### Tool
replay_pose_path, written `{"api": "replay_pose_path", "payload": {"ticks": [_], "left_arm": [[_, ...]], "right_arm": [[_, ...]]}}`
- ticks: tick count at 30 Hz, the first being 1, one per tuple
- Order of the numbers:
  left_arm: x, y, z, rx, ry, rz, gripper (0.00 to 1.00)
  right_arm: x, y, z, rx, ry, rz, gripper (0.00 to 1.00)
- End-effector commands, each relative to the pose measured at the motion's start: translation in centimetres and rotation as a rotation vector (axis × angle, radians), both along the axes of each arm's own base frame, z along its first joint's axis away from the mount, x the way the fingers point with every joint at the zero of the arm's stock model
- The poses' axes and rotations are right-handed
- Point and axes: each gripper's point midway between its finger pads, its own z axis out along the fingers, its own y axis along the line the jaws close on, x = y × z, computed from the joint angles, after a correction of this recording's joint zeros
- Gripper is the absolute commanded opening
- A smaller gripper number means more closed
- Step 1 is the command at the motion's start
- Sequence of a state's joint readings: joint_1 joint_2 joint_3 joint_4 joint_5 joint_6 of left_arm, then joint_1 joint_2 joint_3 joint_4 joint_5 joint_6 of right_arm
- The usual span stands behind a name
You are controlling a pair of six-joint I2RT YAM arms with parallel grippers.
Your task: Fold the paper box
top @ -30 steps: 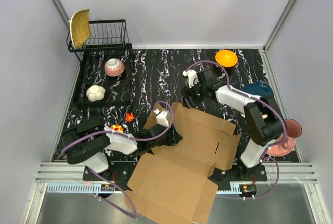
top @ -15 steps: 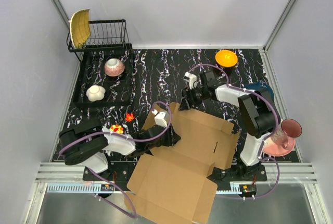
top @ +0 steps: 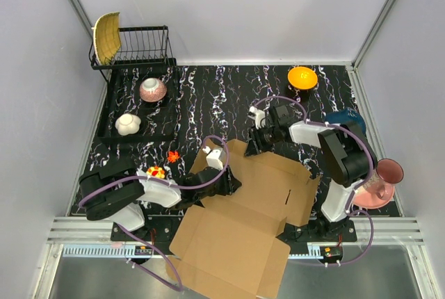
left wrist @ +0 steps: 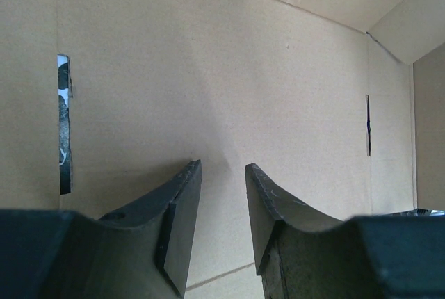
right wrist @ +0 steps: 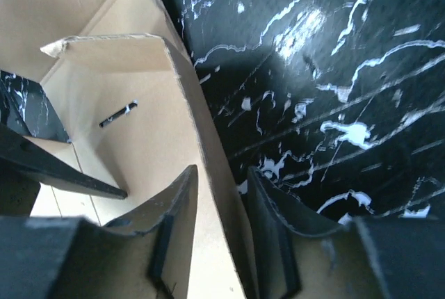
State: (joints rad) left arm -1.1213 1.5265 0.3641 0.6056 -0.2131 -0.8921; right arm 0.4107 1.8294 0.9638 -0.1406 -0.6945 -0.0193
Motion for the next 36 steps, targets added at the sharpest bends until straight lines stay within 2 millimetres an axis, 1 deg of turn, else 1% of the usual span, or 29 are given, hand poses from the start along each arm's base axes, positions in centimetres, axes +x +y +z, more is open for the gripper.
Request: {"api": "replay_pose_path", "payload": {"ticks": [1, 2, 4, 5, 7, 8, 9, 11, 12, 14, 15, 16, 18, 19, 20, 21, 22, 23, 24, 25, 26, 27, 28, 31, 32, 33, 34, 35, 36], "left_arm": [[-1.3, 4.8, -5.2, 0.239, 0.066, 0.026, 0.4], [-1.2, 4.7, -5.1, 0.237, 0.064, 0.025, 0.4], [-1.1, 4.5, -4.8, 0.236, 0.057, 0.024, 0.4], [-1.0, 4.4, -4.6, 0.233, 0.051, 0.025, 0.4], [-0.6, 4.4, -3.9, 0.229, 0.033, 0.033, 0.4], [-0.4, 4.3, -3.6, 0.228, 0.022, 0.036, 0.4], [-0.3, 4.3, -3.4, 0.233, 0.015, 0.037, 0.4], [0.1, 4.1, -2.3, 0.228, -0.016, 0.034, 0.4], [0.3, 3.8, -1.7, 0.23, -0.025, 0.031, 0.42], [0.9, 3.4, 0.4, 0.208, -0.067, 0.028, 0.45], [1.2, 3.5, 1.3, 0.222, -0.088, 0.029, 0.5], [1.5, 3.2, 3.5, 0.181, -0.121, 0.034, 0.52], [2.2, 3.6, 6.1, 0.185, -0.172, 0.053, 0.56], [2.4, 3.8, 8.7, 0.141, -0.21, 0.066, 0.59], [2.7, 4.1, 10.0, 0.135, -0.234, 0.078, 0.61], [3.2, 4.7, 11.6, 0.148, -0.269, 0.102, 0.62], [3.3, 5.4, 13.5, 0.124, -0.297, 0.122, 0.65], [3.7, 5.8, 15.4, 0.109, -0.322, 0.146, 0.66], [4.0, 6.9, 15.9, 0.143, -0.338, 0.172, 0.67], [4.1, 7.7, 17.4, 0.118, -0.36, 0.196, 0.68], [4.5, 8.4, 18.5, 0.109, -0.375, 0.226, 0.69], [4.7, 9.2, 18.8, 0.122, -0.382, 0.245, 0.69], [4.9, 9.9, 19.7, 0.102, -0.398, 0.263, 0.69], [5.9, 11.6, 20.0, 0.116, -0.417, 0.313, 0.71], [6.7, 12.5, 19.8, 0.125, -0.411, 0.348, 0.73], [6.9, 12.5, 19.4, 0.129, -0.392, 0.343, 0.73], [7.3, 12.7, 19.1, 0.133, -0.382, 0.353, 0.74], [8.1, 13.6, 18.8, 0.141, -0.366, 0.388, 0.75], [8.6, 13.5, 18.1, 0.143, -0.338, 0.391, 0.79]], "right_arm": [[-0.3, 0.6, 2.2, -0.006, -0.079, 0.003, 0.37], [-0.1, 0.5, 2.7, -0.03, -0.11, -0.009, 0.33], [0.3, 0.3, 3.5, -0.046, -0.146, -0.026, 0.29], [0.8, 0.0, 4.3, -0.067, -0.191, -0.051, 0.25], [1.1, -0.3, 4.8, -0.106, -0.24, -0.07, 0.21], [1.2, -0.4, 5.4, -0.116, -0.265, -0.076, 0.21], [1.0, -0.1, 5.6, -0.126, -0.283, -0.068, 0.17], [1.2, -0.3, 5.8, -0.173, -0.322, -0.082, 0.14], [1.3, -0.3, 5.8, -0.19, -0.337, -0.088, 0.11], [1.3, -0.3, 5.5, -0.253, -0.384, -0.097, 0.1], [1.5, -0.6, 5.3, -0.282, -0.409, -0.114, 0.08], [1.7, -0.9, 4.8, -0.323, -0.442, -0.128, 0.07], [2.1, -1.4, 4.8, -0.36, -0.49, -0.16, 0.05], [2.8, -1.9, 5.0, -0.391, -0.529, -0.198, 0.03], [3.1, -2.0, 5.5, -0.395, -0.557, -0.212, 0.02], [3.3, -2.1, 5.8, -0.399, -0.588, -0.225, 0.0], [3.8, -2.5, 6.0, -0.418, -0.636, -0.235, 0.0], [4.0, -2.3, 6.9, -0.401, -0.679, -0.241, 0.0], [4.1, -2.3, 7.2, -0.402, -0.703, -0.242, 0.0], [4.4, -2.6, 7.5, -0.41, -0.74, -0.248, 0.0], [4.5, -2.6, 8.3, -0.398, -0.769, -0.254, 0.0], [4.8, -2.5, 8.9, -0.384, -0.81, -0.257, 0.0], [4.5, -2.5, 8.7, -0.378, -0.82, -0.24, 0.0], [4.7, -2.0, 9.8, -0.356, -0.912, -0.201, 0.0], [4.6, -1.8, 9.8, -0.355, -0.94, -0.175, 0.0], [4.9, -1.6, 10.2, -0.362, -1.006, -0.148, 0.0], [5.2, -1.8, 10.5, -0.378, -1.033, -0.154, 0.0], [5.4, -1.9, 10.5, -0.387, -1.051, -0.145, 0.0], [5.8, -1.8, 11.0, -0.396, -1.1, -0.137, 0.0]]}}
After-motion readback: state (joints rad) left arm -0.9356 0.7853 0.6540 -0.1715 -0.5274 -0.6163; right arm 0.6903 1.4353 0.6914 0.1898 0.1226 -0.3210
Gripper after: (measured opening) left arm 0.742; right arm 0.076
